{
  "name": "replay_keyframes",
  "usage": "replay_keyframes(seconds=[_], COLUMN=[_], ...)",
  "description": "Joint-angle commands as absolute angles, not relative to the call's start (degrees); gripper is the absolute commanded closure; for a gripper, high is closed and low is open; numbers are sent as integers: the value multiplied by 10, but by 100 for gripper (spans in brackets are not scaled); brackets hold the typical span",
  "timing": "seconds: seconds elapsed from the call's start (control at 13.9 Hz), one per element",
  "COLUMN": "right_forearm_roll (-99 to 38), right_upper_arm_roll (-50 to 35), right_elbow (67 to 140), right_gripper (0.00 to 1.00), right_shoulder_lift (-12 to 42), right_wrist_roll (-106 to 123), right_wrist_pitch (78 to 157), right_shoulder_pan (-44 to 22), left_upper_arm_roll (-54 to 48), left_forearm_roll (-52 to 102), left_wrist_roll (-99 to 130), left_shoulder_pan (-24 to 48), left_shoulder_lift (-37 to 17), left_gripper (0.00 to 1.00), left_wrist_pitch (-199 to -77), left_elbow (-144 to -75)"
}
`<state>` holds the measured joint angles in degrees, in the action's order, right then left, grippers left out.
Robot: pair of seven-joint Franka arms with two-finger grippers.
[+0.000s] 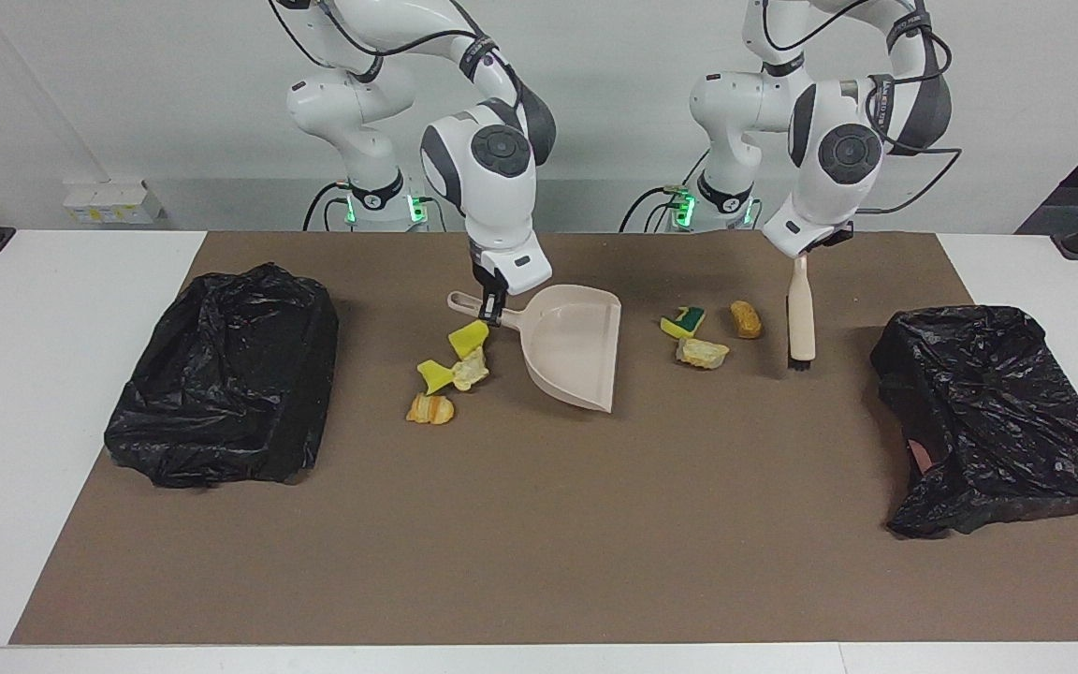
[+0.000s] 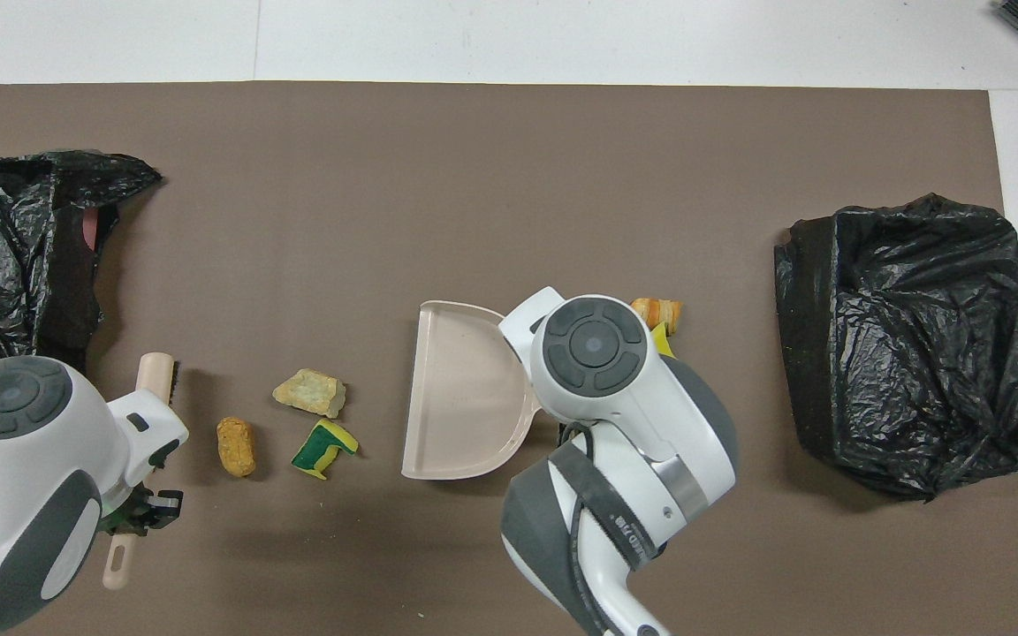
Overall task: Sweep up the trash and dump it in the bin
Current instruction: 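Brush the trash into the dustpan held by the right gripper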
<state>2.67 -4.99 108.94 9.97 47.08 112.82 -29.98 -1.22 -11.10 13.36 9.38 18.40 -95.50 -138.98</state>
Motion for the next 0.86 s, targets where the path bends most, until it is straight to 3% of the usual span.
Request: replay_keyframes(seconds=[0.0,0.29,0.5,0.79], right_forearm_roll=[58,66,66,66], right_upper_arm_roll=[-54,-54,-54,-54], right_elbow=[1094,1094,1097,1102], right_gripper=[100,100,100,100], right_shoulder_lift=[105,122,125,124], right_wrist_roll=[474,431,413,410], right_wrist_pitch=[1138,1151,1157,1156], right_shoulder_pan=[-316,-346,-347,-346], left_upper_arm_roll=[-14,-25,-103,-178], left_forearm_roll=[-76,1,31,84], left_wrist_roll=[204,231,240,232], left_shoulder_pan=[95,103,113,117], left_shoulder_lift=[211,200,158,151], left_gripper=[100,100,100,100], left_wrist_pitch=[-1015,-1082,-1142,-1172], left_elbow=[-1460,-1483,-1480,-1462])
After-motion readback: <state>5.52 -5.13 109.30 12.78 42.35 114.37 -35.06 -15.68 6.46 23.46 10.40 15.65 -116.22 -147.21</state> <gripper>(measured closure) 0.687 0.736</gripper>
